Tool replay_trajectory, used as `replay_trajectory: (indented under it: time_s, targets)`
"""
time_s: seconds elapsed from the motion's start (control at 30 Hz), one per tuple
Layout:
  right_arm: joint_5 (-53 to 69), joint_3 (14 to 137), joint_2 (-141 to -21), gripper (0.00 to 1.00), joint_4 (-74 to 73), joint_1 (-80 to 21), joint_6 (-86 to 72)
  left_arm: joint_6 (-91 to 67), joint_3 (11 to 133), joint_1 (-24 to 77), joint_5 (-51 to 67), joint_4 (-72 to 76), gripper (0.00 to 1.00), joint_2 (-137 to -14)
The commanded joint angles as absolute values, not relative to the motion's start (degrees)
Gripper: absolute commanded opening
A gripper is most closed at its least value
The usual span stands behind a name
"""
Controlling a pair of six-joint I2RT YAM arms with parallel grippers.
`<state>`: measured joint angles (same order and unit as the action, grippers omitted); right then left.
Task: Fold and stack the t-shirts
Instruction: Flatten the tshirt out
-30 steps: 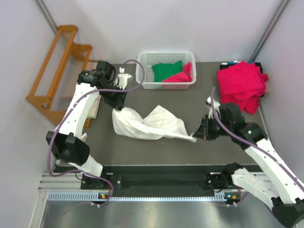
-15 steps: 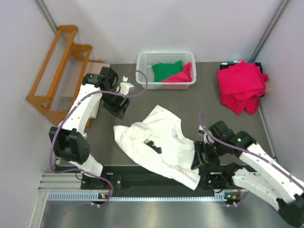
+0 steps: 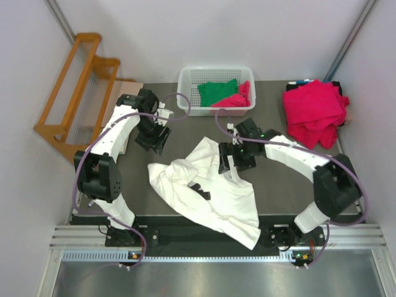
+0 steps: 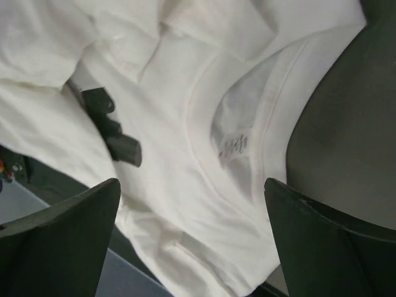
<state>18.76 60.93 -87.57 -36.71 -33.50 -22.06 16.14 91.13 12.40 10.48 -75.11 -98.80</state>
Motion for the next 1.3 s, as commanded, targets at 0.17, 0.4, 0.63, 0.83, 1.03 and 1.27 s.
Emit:
replay_trajectory:
  time_s: [0.17,0.4,0.63,0.83,1.03,1.27]
  targets:
    - [11.4,68.5,-99.3,1.0,-24.6,-27.1,-19.2,12.2,94.0,12.5,15.0,-72.2,0.63,-101.3]
    - [12.6,73.7,-104.0,0.9,-22.1,-20.7,-19.1,11.0,96.3,14.2,16.6,-73.1,0.63,-101.8]
    - [16.6,72.9,-107.9,0.63,-20.1,-20.0,-20.2,10.7,96.4,14.9,16.8,-73.4,0.63,-99.8]
    - [19.5,70.3,-108.4,0.61,-18.1,-20.0,-22.3,10.2,96.8,15.6,16.9,-73.4,0.63,-99.5]
    - [21.2,68.0,-107.8,0.57,-16.6,-20.0,-23.7,9.5,98.3,15.8,16.2,-73.3,0.62,-100.2]
    - [24.2,65.2,-108.5,0.5,-13.6,-20.5,-25.7,8.6,99.8,16.3,15.9,-73.3,0.62,-100.4]
